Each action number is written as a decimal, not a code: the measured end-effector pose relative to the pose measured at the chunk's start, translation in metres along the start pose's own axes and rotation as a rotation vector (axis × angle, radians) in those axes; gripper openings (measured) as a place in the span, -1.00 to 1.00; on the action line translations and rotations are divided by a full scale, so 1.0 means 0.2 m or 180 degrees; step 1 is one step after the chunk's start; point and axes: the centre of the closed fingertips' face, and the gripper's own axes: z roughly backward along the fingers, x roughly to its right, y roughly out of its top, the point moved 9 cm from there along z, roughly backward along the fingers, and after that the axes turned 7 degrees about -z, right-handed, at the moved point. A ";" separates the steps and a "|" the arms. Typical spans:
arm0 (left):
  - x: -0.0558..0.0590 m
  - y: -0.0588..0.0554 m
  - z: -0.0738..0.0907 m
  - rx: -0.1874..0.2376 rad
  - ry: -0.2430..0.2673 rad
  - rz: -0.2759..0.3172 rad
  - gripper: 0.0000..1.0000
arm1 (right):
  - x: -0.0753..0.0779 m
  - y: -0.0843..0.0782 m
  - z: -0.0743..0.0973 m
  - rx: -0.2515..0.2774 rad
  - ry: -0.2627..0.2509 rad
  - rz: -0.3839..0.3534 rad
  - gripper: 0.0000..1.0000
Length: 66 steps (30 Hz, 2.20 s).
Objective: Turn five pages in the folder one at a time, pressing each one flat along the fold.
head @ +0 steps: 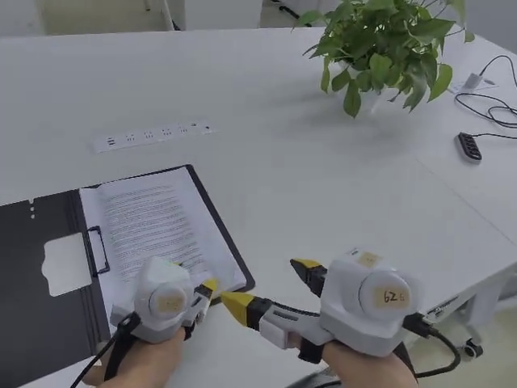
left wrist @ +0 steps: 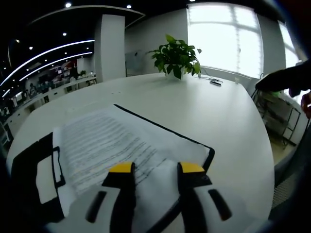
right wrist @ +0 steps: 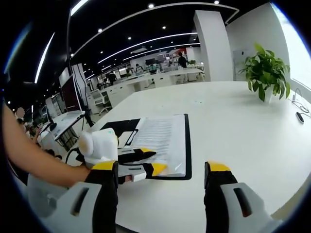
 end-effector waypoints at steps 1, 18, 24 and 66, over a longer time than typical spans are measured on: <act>0.00 0.00 0.00 0.0006 0.0008 -0.0016 -0.35 | 0.00 -0.01 -0.02 -0.0009 0.0004 -0.0007 0.42; -0.04 0.00 0.00 0.0001 0.0096 0.0031 -0.66 | 0.08 -0.08 -0.31 -0.0183 -0.0076 -0.0470 -0.05; -0.04 0.00 0.00 0.0003 0.0102 0.0032 -0.67 | 0.09 -0.11 -0.37 -0.0306 -0.0089 -0.0446 -0.12; -0.09 0.04 0.18 0.0070 -0.0241 0.0522 -0.60 | 0.05 -0.08 -0.40 -0.0004 0.0006 -0.1223 -1.00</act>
